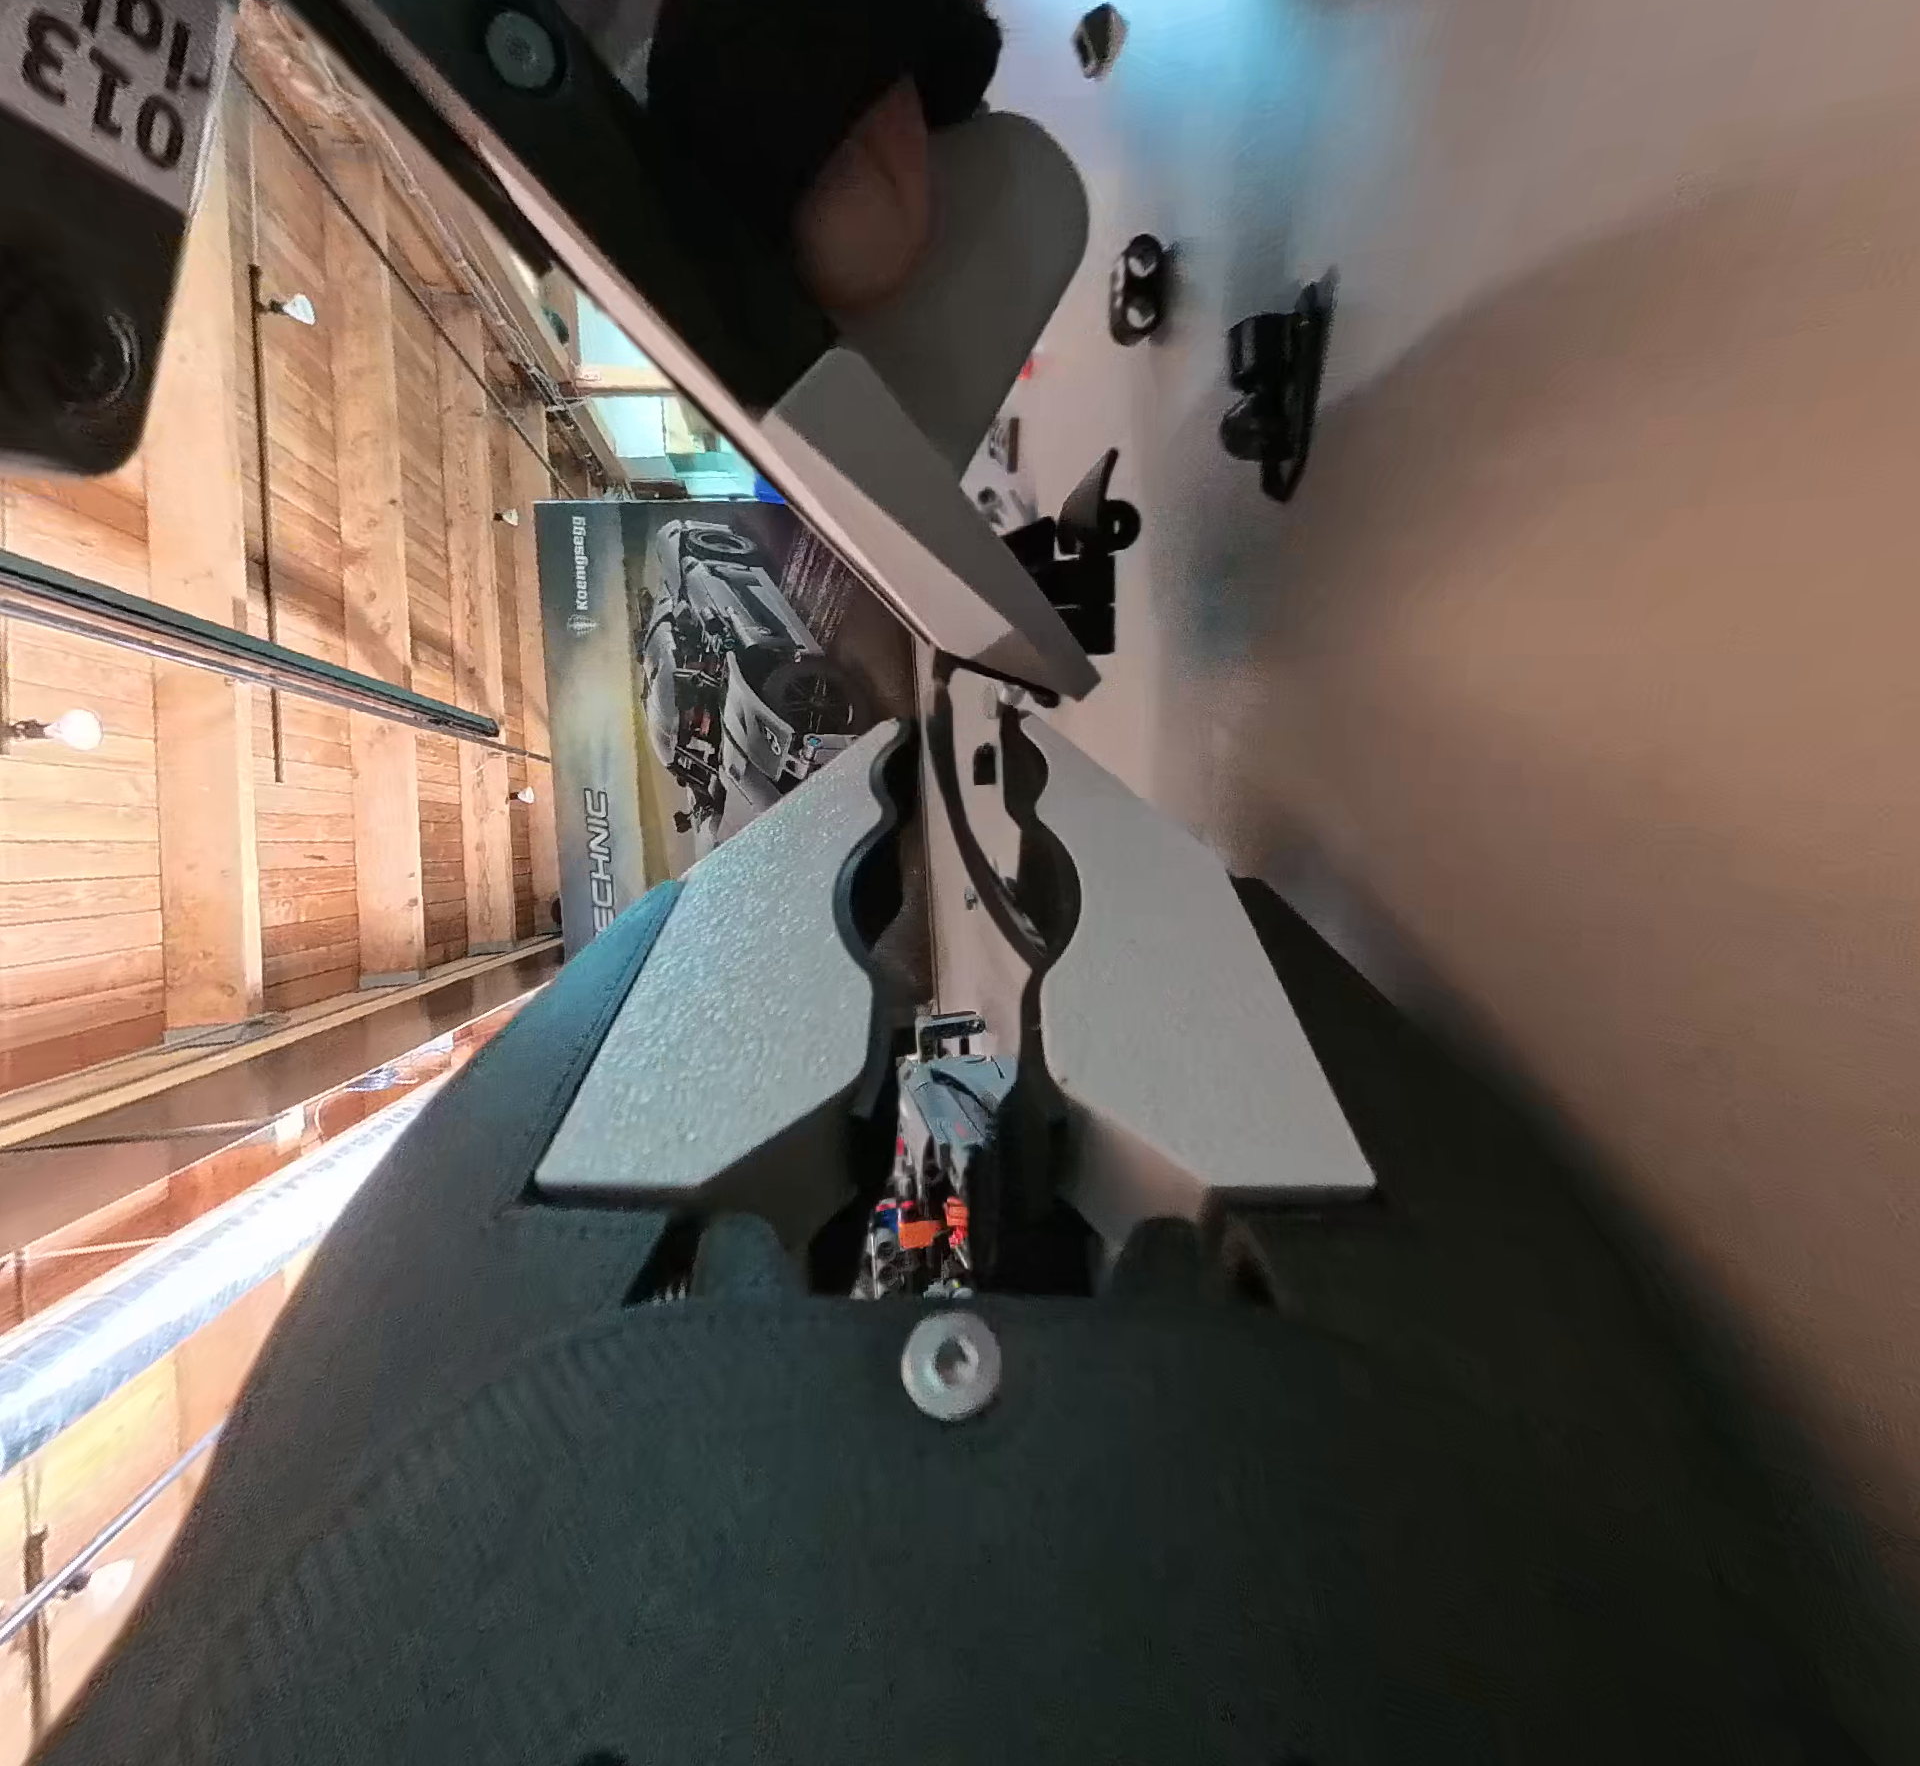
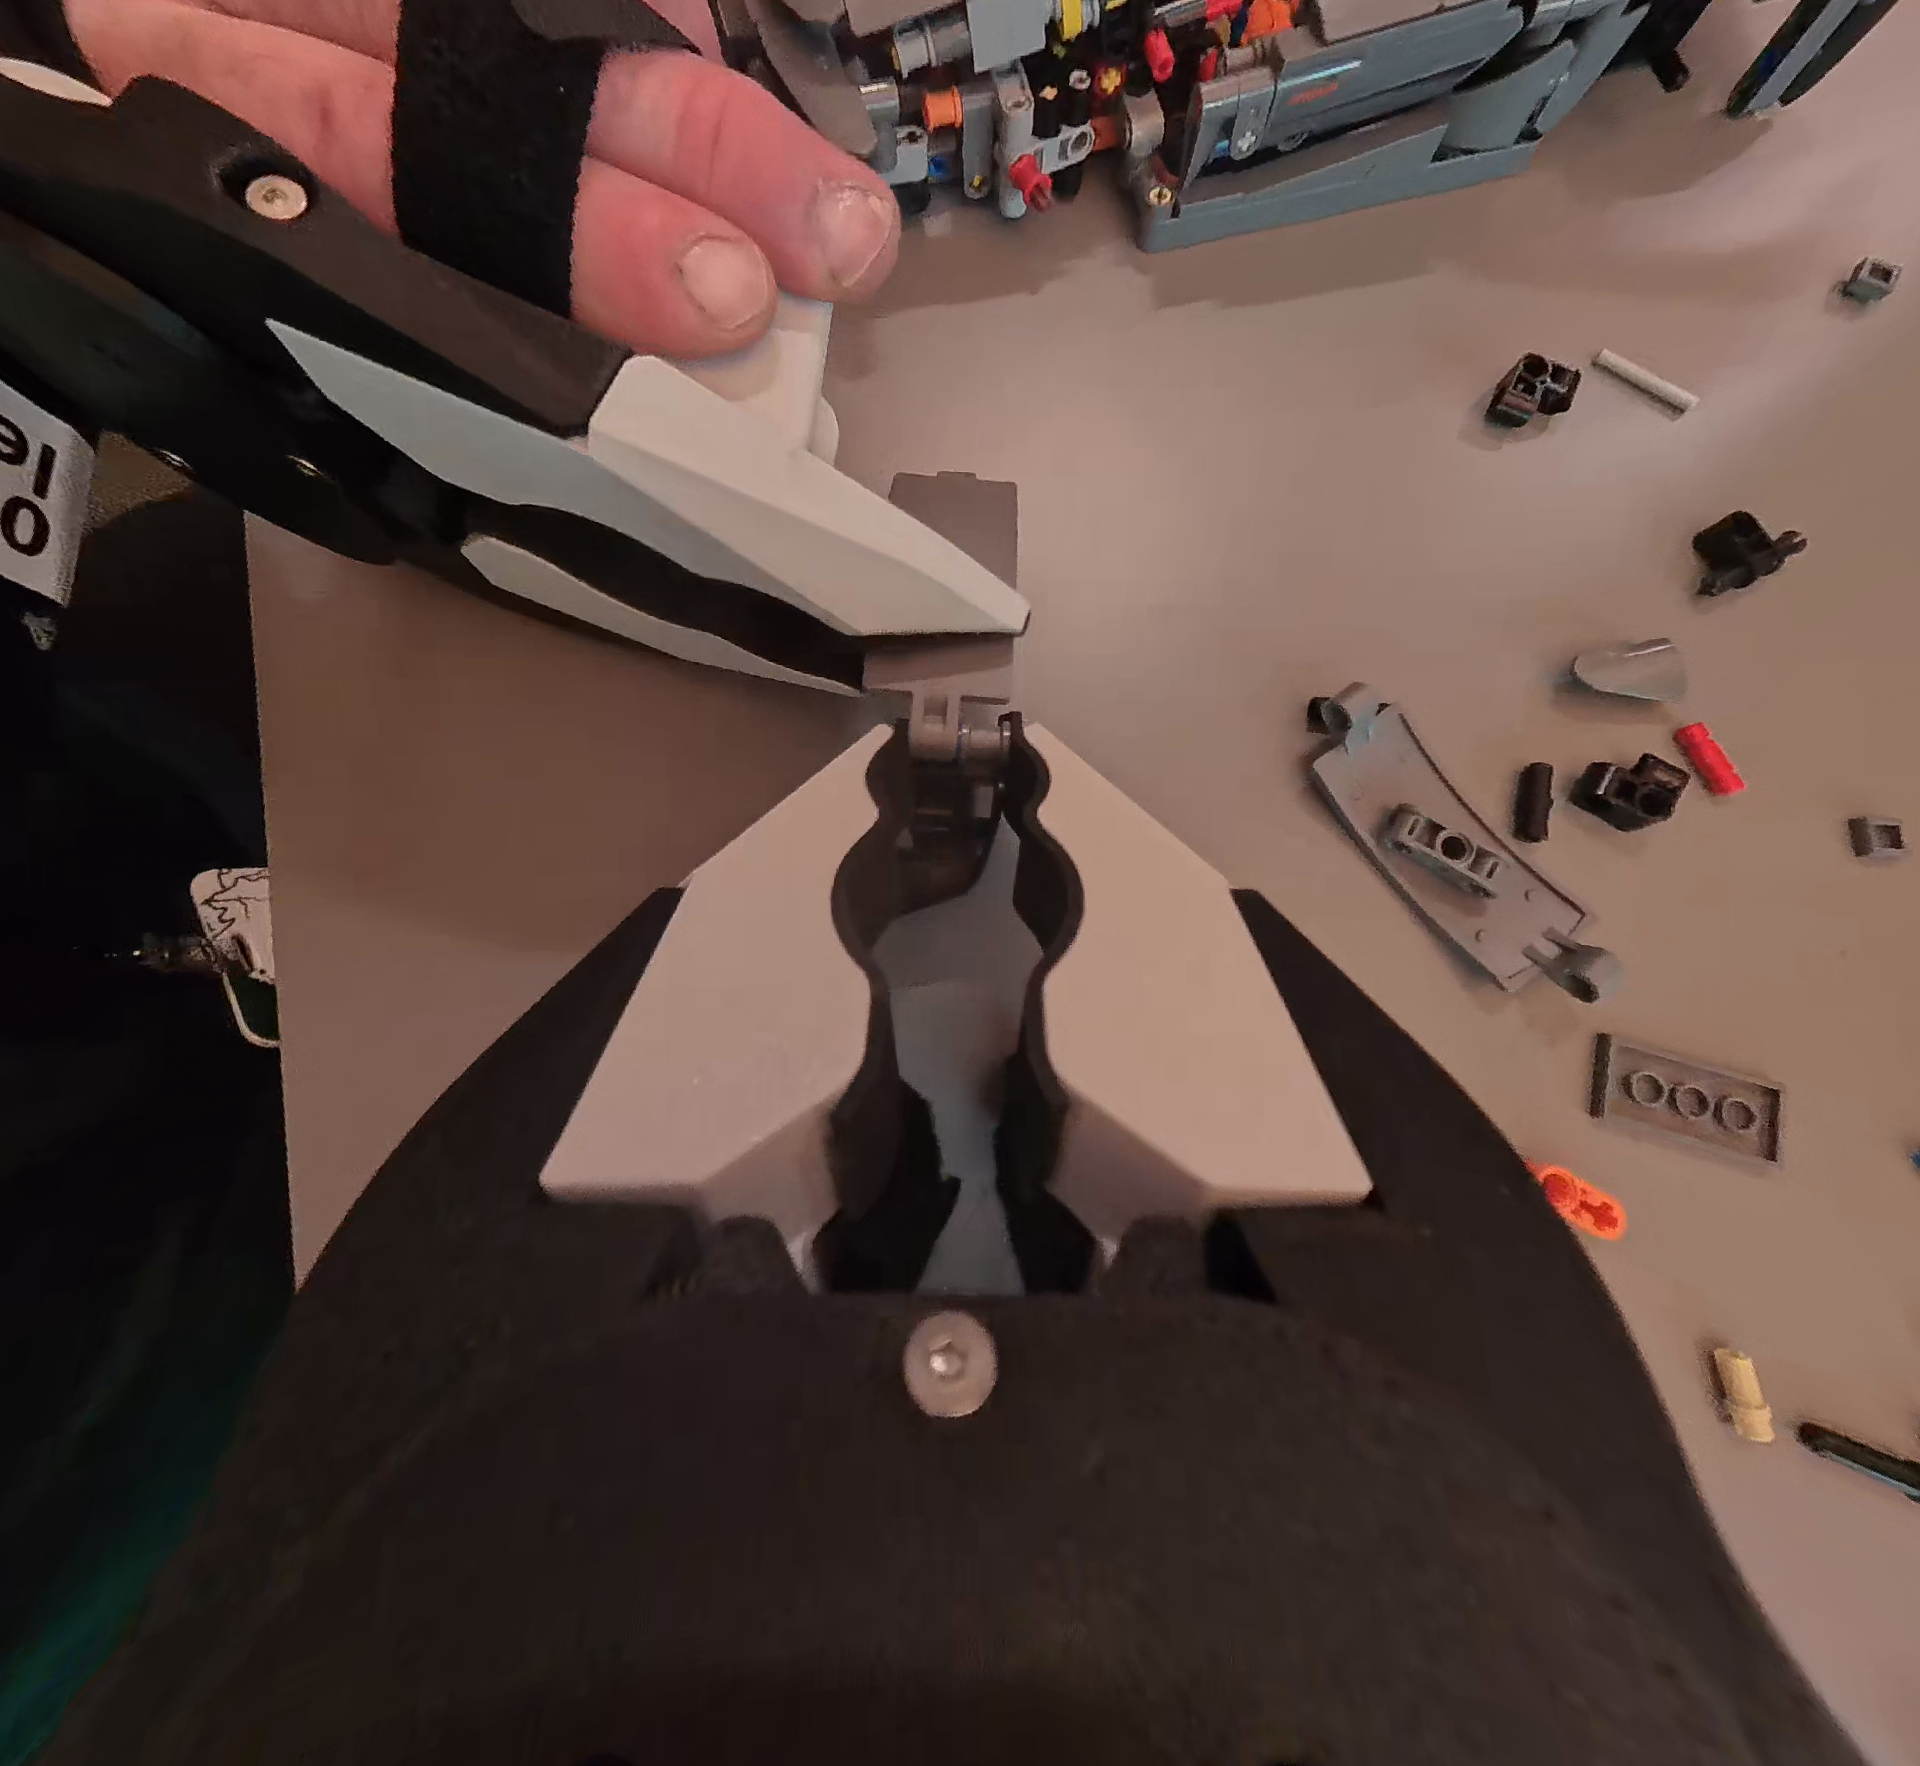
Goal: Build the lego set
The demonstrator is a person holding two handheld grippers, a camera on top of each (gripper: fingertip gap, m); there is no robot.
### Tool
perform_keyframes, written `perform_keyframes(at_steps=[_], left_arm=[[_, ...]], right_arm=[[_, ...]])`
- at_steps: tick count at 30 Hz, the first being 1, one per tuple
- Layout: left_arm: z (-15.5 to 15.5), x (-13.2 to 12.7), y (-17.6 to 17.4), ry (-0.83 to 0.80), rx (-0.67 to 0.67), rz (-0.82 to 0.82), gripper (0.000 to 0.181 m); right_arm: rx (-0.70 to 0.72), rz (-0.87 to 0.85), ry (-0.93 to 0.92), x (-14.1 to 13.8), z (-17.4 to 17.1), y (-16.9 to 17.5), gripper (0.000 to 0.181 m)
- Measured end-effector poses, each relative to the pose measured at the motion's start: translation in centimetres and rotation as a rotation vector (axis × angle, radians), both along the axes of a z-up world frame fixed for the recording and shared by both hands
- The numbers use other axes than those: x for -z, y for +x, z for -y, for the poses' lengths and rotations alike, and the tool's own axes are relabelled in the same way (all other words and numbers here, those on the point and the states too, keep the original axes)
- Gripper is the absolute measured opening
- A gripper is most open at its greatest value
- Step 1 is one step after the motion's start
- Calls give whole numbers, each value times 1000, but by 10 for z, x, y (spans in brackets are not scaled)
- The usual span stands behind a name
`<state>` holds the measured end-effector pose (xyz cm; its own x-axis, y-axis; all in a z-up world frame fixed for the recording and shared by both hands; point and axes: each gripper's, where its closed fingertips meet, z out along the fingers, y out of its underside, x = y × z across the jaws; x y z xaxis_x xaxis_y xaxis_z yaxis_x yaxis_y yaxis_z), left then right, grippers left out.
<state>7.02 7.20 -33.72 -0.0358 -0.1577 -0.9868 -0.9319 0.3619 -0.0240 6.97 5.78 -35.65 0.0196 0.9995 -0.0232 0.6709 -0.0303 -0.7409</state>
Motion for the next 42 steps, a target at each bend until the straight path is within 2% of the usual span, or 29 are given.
perform_keyframes(at_steps=[4,11,13,17,22,25,30,37,42], left_arm=[[-2,-9,-2,24,-3,36,20],[-5,-43,-16,71,-20,201,40],[-6,-56,-23,78,-35,271,47],[-11,-80,-48,95,-80,409,49],[-10,-93,-56,122,-79,452,51],[-8,-95,-55,132,-69,452,49],[-5,-95,-52,114,-42,455,50],[11,-90,-39,-53,124,515,62],[13,-83,-39,-131,156,512,62]], right_arm=[[11,-37,-3,-9,-4,0,14],[26,-109,-1,-35,-17,0,15],[26,-157,-2,-49,-23,-1,15],[-7,-318,-10,-86,-32,-1,14],[-72,-442,-16,-109,-29,-3,14],[-99,-437,-4,-107,-23,-6,14],[-151,-363,-5,-90,-13,-13,14],[-204,-163,-3,-50,-7,-7,14],[-228,-150,-32,-43,-4,-8,14]])
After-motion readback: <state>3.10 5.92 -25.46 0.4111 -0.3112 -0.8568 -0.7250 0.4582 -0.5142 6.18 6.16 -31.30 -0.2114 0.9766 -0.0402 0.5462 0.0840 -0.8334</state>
